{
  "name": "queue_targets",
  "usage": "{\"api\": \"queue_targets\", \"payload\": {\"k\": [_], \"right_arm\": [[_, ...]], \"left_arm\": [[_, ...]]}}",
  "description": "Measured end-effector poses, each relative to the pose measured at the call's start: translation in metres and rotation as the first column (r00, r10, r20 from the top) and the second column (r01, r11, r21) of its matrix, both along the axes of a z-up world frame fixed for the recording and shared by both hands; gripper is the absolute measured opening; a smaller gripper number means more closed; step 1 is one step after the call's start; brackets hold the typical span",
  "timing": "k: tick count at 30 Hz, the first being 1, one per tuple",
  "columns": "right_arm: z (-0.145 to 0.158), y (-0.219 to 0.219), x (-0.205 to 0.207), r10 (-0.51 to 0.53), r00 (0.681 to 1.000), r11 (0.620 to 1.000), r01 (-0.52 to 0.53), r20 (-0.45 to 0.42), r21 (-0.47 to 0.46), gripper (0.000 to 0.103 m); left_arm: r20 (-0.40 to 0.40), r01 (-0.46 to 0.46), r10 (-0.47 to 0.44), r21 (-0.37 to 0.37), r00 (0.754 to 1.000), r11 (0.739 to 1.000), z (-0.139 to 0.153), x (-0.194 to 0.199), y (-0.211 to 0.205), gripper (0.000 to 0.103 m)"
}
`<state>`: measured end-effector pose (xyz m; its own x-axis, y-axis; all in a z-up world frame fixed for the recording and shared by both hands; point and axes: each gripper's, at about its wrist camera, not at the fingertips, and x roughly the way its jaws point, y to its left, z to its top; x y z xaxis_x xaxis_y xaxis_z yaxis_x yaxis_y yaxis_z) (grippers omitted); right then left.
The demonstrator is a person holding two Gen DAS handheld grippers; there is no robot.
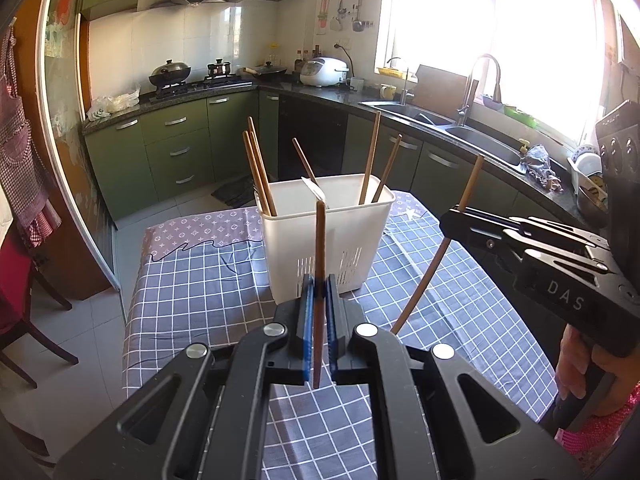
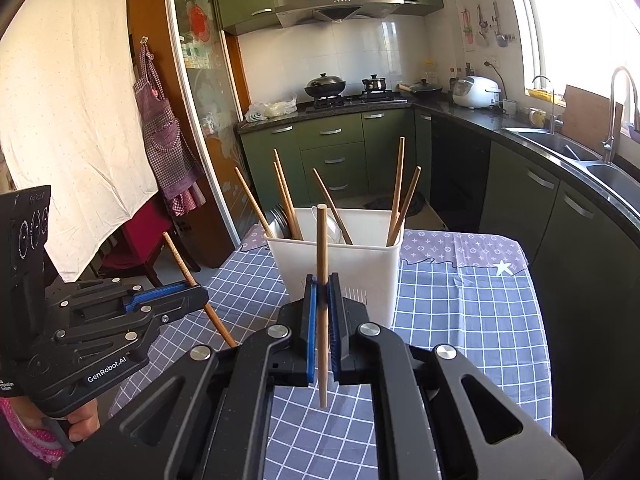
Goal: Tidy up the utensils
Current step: 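Lift both held chopsticks upright and carry them over the white caddy, then lower both chopsticks into the caddy and open both tools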
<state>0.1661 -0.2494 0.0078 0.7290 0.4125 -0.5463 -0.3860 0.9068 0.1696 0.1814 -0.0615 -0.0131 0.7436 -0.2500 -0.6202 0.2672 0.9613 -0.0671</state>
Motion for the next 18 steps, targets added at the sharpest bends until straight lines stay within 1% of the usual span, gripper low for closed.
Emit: {"api": "queue_targets", "payload": {"k": [6,12,15,18], "right_arm": [[0.029,-0.002,-0.003,0.015,0.999,1.0,-0.015,0.035,0.012,0.006],[0.076,-0.005,-0.002,0.026,0.996,0.999,-0.029,0.089,0.03,0.006],[0.102,-0.006,-0.001,0.028,0.992,0.999,-0.032,0.125,0.032,0.006],[0.122,-0.007,0.0,0.028,0.988,0.999,-0.033,0.152,0.029,0.006]], "left_arm": [[0.018,0.019,-0.018,-0.017,1.0,1.0,0.028,0.003,-0.002,0.006],[0.055,0.045,-0.042,-0.042,0.998,0.998,0.07,0.01,-0.004,0.006],[0.092,0.048,-0.043,-0.048,0.995,0.998,0.094,0.016,-0.006,0.006],[0.148,0.04,-0.032,-0.054,0.989,0.998,0.118,0.022,-0.007,0.006]]}}
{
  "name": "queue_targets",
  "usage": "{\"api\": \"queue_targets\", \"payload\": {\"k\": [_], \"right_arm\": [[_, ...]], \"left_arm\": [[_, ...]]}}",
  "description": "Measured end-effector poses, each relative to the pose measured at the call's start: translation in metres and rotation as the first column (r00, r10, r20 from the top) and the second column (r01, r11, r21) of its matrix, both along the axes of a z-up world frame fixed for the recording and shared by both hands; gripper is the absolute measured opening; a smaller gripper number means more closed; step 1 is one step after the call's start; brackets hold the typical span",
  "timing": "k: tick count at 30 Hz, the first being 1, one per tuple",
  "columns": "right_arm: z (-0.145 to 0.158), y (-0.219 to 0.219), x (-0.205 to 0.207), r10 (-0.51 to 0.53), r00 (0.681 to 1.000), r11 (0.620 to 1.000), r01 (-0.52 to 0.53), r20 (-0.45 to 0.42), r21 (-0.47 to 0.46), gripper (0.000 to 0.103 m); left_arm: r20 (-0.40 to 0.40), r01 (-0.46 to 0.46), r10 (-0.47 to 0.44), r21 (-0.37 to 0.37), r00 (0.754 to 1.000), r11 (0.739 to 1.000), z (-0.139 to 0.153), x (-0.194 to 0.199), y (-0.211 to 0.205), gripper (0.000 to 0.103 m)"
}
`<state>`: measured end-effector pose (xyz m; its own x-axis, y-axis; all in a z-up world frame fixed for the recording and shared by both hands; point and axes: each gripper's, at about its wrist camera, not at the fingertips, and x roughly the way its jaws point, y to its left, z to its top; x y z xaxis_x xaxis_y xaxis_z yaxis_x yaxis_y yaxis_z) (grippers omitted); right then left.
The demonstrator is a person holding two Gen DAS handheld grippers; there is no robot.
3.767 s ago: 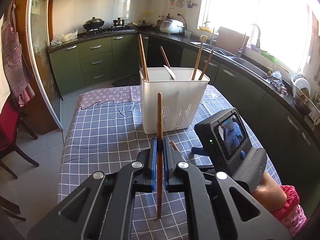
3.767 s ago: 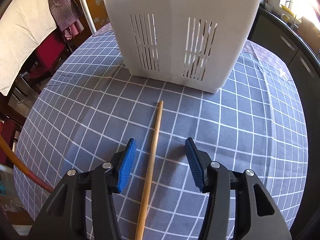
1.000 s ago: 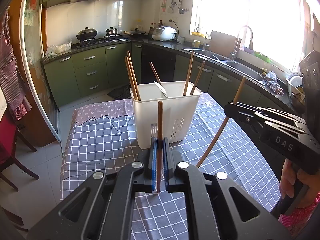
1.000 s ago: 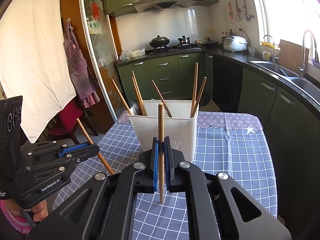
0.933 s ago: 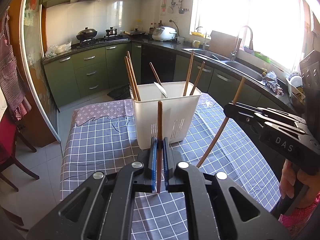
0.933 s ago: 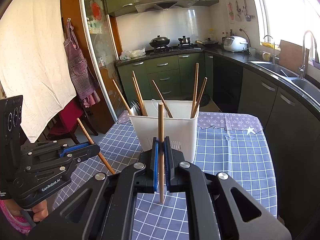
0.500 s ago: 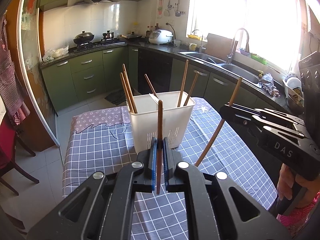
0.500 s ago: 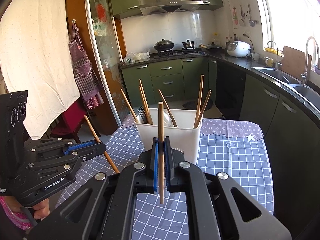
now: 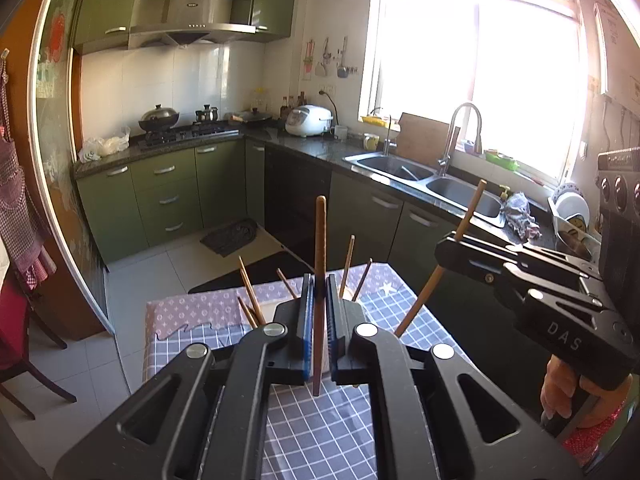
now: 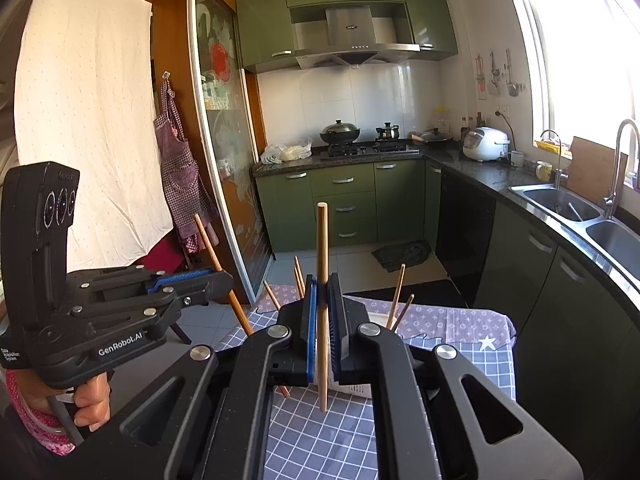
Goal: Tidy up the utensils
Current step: 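Lower both chopsticks into the caddy and open both tools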
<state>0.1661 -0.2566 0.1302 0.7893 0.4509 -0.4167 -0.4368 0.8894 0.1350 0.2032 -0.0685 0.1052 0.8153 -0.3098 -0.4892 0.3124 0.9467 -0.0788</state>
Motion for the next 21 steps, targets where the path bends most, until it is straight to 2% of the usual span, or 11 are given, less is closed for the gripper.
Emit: {"api": "queue_targets", "payload": {"k": [5,9,15,21], "right_arm": [[0.031,-0.004,0.01,-0.014,0.999,1.0,0.014,0.038,0.002,0.006],[0.052,-0.003,0.027,-0.022,0.998,1.0,0.022,0.064,0.009,0.006],[0.064,0.0,0.067,-0.046,0.996,0.999,0.047,0.075,0.0,0.006],[0.038,0.004,0.11,-0.063,0.998,0.998,0.063,0.029,-0.007,0.006]], "left_arm": [[0.075,-0.034,0.035,-0.009,0.997,0.999,0.029,0.013,-0.003,0.006],[0.108,-0.07,0.068,0.012,0.992,0.997,0.036,0.03,-0.009,0.006],[0.077,-0.098,0.096,0.034,0.992,0.995,0.018,0.061,-0.01,0.006],[0.034,-0.105,0.103,0.056,0.994,0.993,-0.011,0.085,-0.013,0.006]]}}
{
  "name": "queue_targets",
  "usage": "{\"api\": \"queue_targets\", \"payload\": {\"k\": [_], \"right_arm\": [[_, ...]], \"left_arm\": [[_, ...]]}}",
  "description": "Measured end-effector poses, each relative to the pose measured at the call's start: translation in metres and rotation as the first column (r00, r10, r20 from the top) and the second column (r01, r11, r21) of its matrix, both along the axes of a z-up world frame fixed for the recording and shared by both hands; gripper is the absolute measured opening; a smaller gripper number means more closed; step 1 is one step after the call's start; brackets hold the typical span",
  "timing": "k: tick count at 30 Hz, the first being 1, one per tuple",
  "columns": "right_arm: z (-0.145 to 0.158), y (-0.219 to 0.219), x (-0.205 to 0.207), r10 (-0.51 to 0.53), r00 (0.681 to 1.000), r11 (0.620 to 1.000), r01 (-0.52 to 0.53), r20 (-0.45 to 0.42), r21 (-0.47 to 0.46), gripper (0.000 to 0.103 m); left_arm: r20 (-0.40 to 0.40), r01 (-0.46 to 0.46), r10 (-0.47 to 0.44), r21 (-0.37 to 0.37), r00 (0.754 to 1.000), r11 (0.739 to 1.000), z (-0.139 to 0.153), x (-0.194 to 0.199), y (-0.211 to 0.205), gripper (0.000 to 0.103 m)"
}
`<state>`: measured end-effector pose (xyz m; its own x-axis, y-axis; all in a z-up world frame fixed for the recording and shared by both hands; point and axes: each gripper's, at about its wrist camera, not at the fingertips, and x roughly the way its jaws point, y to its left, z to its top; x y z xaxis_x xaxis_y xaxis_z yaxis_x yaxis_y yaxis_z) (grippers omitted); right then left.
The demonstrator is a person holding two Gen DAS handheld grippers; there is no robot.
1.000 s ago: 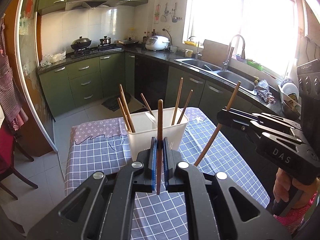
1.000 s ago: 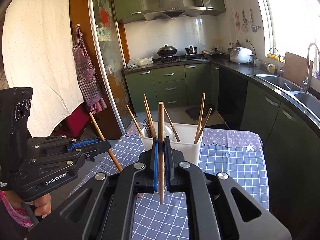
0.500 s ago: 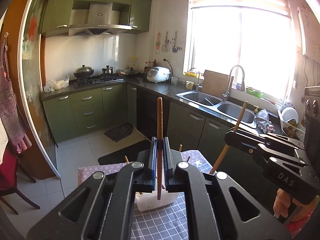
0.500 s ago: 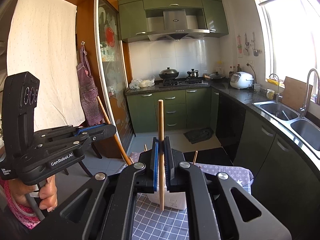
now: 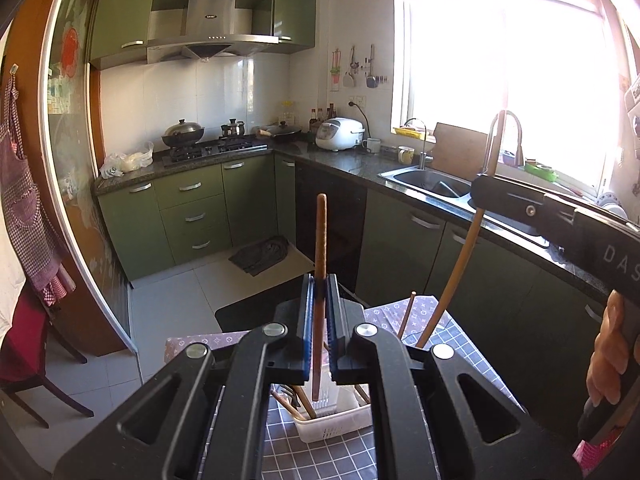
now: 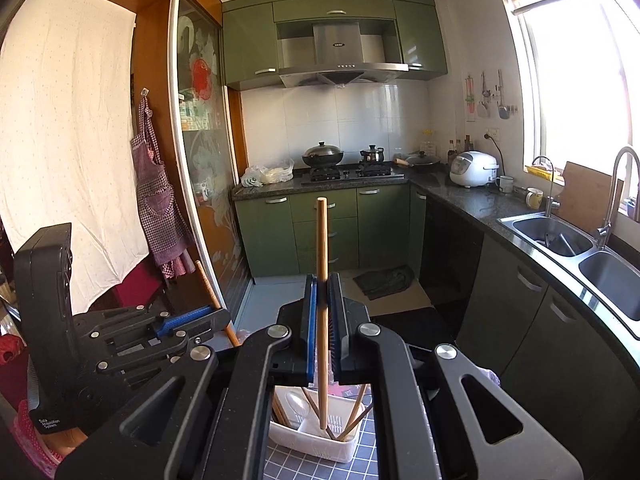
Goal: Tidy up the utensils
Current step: 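Lower both chopsticks into the caddy and open both tools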
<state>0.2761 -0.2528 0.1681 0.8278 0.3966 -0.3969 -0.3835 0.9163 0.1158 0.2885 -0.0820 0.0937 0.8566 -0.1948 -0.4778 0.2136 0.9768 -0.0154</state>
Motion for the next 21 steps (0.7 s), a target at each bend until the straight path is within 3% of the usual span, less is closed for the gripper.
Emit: {"api": "queue_targets", "payload": {"k": [13,20,21], "right_arm": [[-0.102,0.008,0.041,0.001,0.99,1.0,-0.002,-0.143,-0.011,0.007],[-0.129,0.016,0.03,0.0,0.986,0.999,-0.007,-0.168,-0.046,0.011],[-0.129,0.017,0.027,0.0,0.986,0.999,-0.008,-0.166,-0.047,0.016]], "left_arm": [[-0.11,0.004,-0.004,0.004,0.994,1.0,-0.063,0.012,0.002,0.006],[-0.141,-0.011,0.011,0.004,0.99,1.0,-0.084,0.006,0.008,0.009],[-0.142,-0.012,0.012,0.003,0.99,1.0,-0.084,0.004,0.009,0.01]]}}
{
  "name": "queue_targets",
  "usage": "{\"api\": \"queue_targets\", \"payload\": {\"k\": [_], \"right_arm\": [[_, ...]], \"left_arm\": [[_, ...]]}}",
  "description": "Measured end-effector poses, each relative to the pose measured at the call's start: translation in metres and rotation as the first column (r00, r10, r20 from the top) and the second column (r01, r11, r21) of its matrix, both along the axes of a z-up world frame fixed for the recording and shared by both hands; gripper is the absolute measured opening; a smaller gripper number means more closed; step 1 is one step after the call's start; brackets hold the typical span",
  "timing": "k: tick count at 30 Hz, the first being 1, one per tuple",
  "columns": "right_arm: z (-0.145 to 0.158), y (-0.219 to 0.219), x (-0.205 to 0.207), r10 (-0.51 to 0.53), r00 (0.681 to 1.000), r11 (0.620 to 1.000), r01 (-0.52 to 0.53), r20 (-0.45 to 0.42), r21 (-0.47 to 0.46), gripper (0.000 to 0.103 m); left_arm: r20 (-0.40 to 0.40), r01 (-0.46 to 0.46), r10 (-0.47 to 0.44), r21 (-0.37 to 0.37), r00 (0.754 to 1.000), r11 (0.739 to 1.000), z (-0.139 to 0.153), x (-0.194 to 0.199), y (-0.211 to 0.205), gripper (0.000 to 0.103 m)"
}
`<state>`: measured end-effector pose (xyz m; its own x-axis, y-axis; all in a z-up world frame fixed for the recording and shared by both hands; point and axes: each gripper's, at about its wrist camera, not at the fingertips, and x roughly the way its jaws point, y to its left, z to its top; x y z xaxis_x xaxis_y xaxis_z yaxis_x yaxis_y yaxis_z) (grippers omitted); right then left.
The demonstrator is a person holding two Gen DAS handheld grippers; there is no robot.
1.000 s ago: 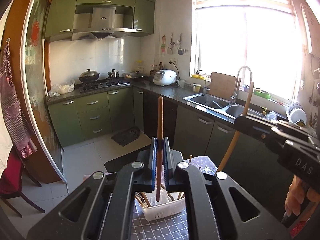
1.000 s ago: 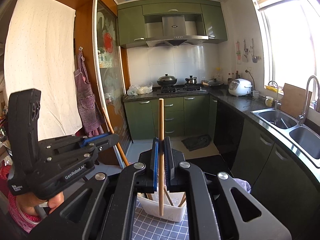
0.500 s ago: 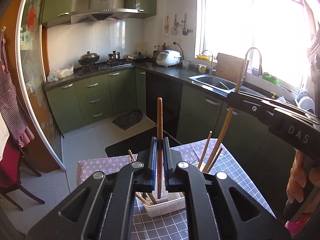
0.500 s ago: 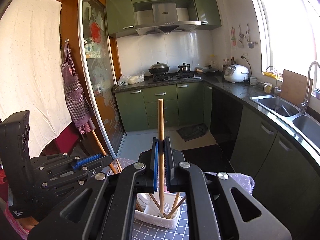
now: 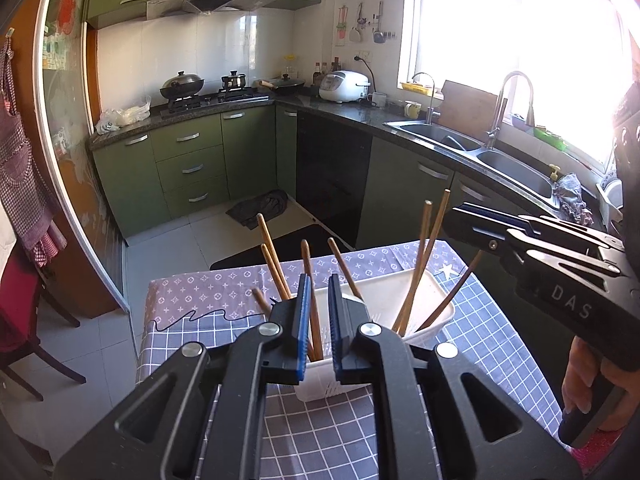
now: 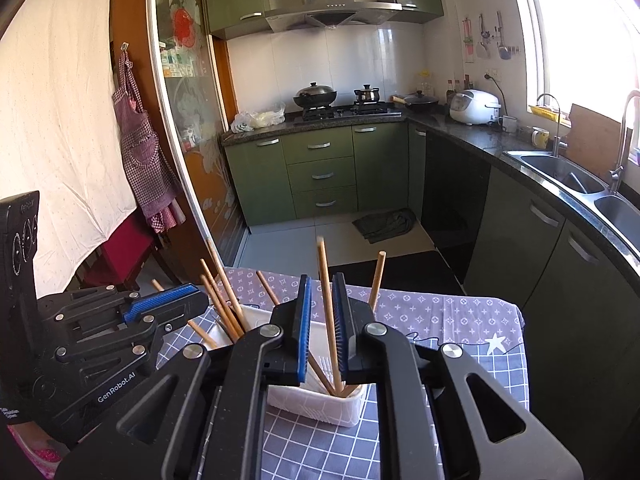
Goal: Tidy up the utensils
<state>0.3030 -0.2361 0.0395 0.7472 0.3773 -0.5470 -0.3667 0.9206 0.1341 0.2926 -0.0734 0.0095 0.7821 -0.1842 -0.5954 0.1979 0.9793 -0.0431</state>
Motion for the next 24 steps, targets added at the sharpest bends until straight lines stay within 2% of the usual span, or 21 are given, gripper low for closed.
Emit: {"api": "queue_targets", "payload": {"k": [1,6,8,9,11,12,14,17,19,24], "right_arm": [[0.001,0.001,-0.005,0.001,1.0,1.0,-0.001,0.004,0.0,0.023],[0.015,-0.007,-0.038,-0.001,0.999,1.0,0.0,0.046,0.019,0.027],[0.018,-0.014,-0.061,-0.013,0.997,0.999,0.01,0.073,0.035,0.035],[0.018,-0.019,-0.073,-0.019,0.996,0.999,0.016,0.085,0.041,0.042],[0.01,-0.029,-0.099,-0.03,0.995,0.999,0.026,0.093,0.045,0.048],[0.003,-0.034,-0.112,-0.038,0.995,0.998,0.033,0.095,0.049,0.051],[-0.012,-0.045,-0.14,-0.055,0.994,0.997,0.049,0.099,0.061,0.062],[-0.036,-0.058,-0.176,-0.071,0.994,0.995,0.064,0.088,0.077,0.078],[-0.049,-0.065,-0.199,-0.083,0.992,0.994,0.075,0.096,0.083,0.096],[-0.062,-0.075,-0.244,-0.1,0.987,0.992,0.09,0.125,0.086,0.098]], "left_arm": [[0.001,0.0,0.0,-0.001,1.0,1.0,-0.001,-0.002,0.001,0.013],[0.033,-0.007,0.007,-0.016,0.999,1.0,0.009,-0.024,0.005,0.031],[0.063,-0.007,0.008,-0.022,0.998,1.0,0.013,-0.041,0.008,0.051],[0.082,-0.01,0.012,-0.023,0.997,1.0,0.014,-0.052,0.009,0.056],[0.11,-0.017,0.018,-0.016,0.994,1.0,0.012,-0.075,0.01,0.07],[0.118,-0.019,0.021,-0.012,0.993,1.0,0.008,-0.086,0.011,0.073],[0.127,-0.025,0.026,-0.013,0.992,1.0,-0.002,-0.109,0.014,0.087],[0.138,-0.046,0.048,-0.017,0.989,0.999,-0.017,-0.14,0.019,0.093],[0.137,-0.059,0.061,-0.021,0.989,0.998,-0.026,-0.158,0.022,0.095],[0.162,-0.1,0.104,-0.035,0.981,0.994,-0.031,-0.2,0.032,0.096]]}}
